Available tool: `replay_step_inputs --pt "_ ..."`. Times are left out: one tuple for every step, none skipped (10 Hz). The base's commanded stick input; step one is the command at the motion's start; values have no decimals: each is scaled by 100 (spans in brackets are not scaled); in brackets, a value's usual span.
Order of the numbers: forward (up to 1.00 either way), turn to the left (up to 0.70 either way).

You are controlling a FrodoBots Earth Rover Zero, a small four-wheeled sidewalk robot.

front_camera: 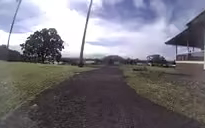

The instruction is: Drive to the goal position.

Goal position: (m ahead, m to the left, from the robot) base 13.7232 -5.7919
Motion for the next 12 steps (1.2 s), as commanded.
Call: replay_step_inputs --pt "50 0" --pt "50 0" --pt "50 0" --pt "50 0" --pt "50 0" --pt "50 0" --pt "50 0" --pt "50 0" --pt "50 0" --pt "50 0" --pt "50 0" --pt "50 0"
